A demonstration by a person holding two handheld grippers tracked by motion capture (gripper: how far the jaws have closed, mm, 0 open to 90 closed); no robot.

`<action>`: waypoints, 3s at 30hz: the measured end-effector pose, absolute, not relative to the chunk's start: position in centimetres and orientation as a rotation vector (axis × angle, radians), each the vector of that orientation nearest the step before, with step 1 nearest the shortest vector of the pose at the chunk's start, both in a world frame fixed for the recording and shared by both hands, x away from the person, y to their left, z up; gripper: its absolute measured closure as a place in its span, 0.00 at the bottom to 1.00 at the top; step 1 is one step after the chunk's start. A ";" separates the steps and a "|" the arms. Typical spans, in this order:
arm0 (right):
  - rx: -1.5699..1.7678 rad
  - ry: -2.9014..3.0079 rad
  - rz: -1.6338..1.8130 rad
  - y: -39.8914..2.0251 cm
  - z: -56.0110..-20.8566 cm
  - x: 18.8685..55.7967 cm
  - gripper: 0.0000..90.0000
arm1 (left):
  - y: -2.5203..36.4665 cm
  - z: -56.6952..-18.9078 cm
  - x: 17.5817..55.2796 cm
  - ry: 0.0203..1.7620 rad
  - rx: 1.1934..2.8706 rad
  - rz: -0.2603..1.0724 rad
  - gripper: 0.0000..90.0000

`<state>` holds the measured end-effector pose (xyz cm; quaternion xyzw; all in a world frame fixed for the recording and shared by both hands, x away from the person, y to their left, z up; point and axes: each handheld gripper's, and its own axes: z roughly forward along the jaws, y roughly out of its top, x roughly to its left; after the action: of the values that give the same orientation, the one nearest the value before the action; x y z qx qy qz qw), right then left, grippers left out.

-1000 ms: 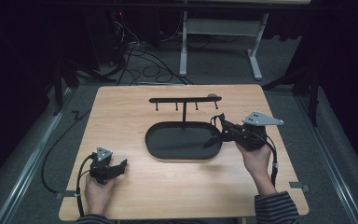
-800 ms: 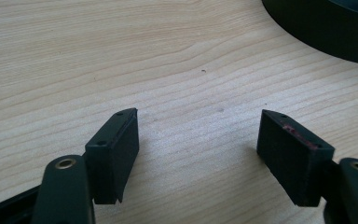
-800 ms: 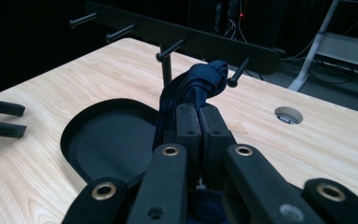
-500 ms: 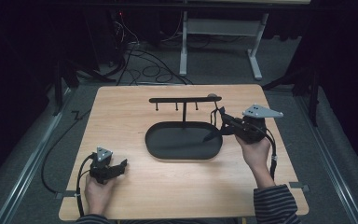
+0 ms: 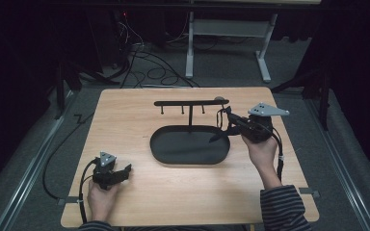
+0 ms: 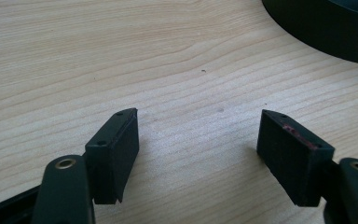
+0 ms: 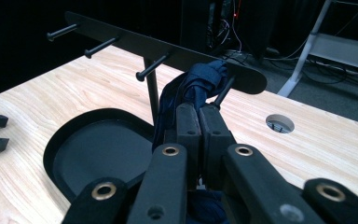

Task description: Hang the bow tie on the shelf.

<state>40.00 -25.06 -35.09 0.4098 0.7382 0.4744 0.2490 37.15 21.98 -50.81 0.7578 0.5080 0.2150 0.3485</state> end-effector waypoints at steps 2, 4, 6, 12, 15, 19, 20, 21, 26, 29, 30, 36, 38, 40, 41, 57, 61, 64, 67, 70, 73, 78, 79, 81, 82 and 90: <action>1.114 2.010 1.286 -25.0 -34.9 40.3 1.00 | 22.0 -50.8 37.2 1.317 1.964 0.558 0.33; 1.114 2.010 1.281 -25.0 -34.9 40.4 1.00 | 22.0 -50.8 37.2 1.317 1.964 0.557 0.33; 1.115 2.012 1.274 -25.0 -34.9 40.7 1.00 | 22.0 -50.8 37.2 1.317 1.963 0.557 0.33; 1.128 2.017 1.267 -24.9 -35.2 41.2 1.00 | 22.0 -50.8 37.2 1.317 1.963 0.557 0.33; 1.149 2.011 1.259 -25.0 -35.4 41.6 1.00 | 22.0 -50.8 37.2 1.317 1.963 0.557 0.33; 1.169 2.006 1.246 -25.1 -35.7 42.0 1.00 | 22.0 -50.8 37.2 1.317 1.963 0.557 0.33; 1.169 2.006 1.246 -25.1 -35.7 42.0 1.00 | 22.0 -50.8 37.2 1.317 1.963 0.557 0.33; 1.177 2.002 1.243 -25.2 -35.8 42.2 1.00 | 22.0 -50.8 37.2 1.317 1.963 0.557 0.33; 1.188 2.001 1.226 -25.2 -36.1 42.7 1.00 | 22.0 -50.8 37.2 1.317 1.963 0.556 0.33; 1.197 2.001 1.220 -25.2 -36.3 42.9 1.00 | 22.0 -50.8 37.2 1.317 1.963 0.556 0.33; 1.202 2.001 1.220 -25.2 -36.4 42.9 1.00 | 22.0 -50.8 37.2 1.317 1.963 0.556 0.33; 1.231 2.005 1.207 -25.4 -36.8 43.4 1.00 | 22.0 -50.8 37.2 1.317 1.961 0.554 0.33; 1.243 2.005 1.205 -25.4 -36.9 43.6 1.00 | 22.0 -50.8 37.2 1.317 1.959 0.555 0.33; 1.245 2.005 1.202 -25.5 -37.0 43.7 1.00 | 22.0 -50.8 37.2 1.317 1.959 0.554 0.33; 1.249 2.005 1.202 -25.5 -37.0 43.7 1.00 | 22.0 -50.8 37.2 1.317 1.959 0.554 0.33; 1.274 2.004 1.201 -25.7 -37.2 43.8 0.91 | 22.0 -50.8 37.2 1.317 1.959 0.554 0.33; 1.275 1.996 1.201 -25.8 -37.2 43.6 0.87 | 22.0 -50.8 37.2 1.317 1.959 0.555 0.33; 1.282 1.992 1.199 -26.0 -37.2 43.5 0.86 | 22.0 -50.8 37.2 1.317 1.961 0.553 0.33; 1.285 1.992 1.195 -26.1 -37.3 43.5 0.83 | 22.0 -50.8 37.2 1.317 1.961 0.554 0.33; 1.289 1.994 1.195 -26.1 -37.4 43.5 0.80 | 22.0 -50.8 37.2 1.317 1.961 0.554 0.33; 1.291 1.990 1.199 -26.1 -37.4 43.5 0.79 | 22.0 -50.8 37.2 1.317 1.962 0.555 0.33; 1.292 1.982 1.209 -26.3 -37.2 43.1 0.76 | 22.0 -50.8 37.2 1.317 1.962 0.554 0.33; 1.288 1.980 1.209 -26.4 -37.2 43.0 0.76 | 22.0 -50.8 37.2 1.317 1.962 0.555 0.33; 1.289 1.980 1.206 -26.4 -37.2 42.9 0.75 | 22.0 -50.8 37.2 1.317 1.962 0.555 0.33; 1.286 1.978 1.208 -26.5 -37.2 42.8 0.74 | 22.0 -50.8 37.2 1.317 1.962 0.555 0.33; 1.292 1.958 1.239 -27.7 -36.5 41.5 0.68 | 22.0 -50.8 37.1 1.317 1.962 0.556 0.33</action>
<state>41.55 -27.66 -36.53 0.4725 0.7161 0.4531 0.2420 37.15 21.99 -50.82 0.7574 0.5082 0.2147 0.3493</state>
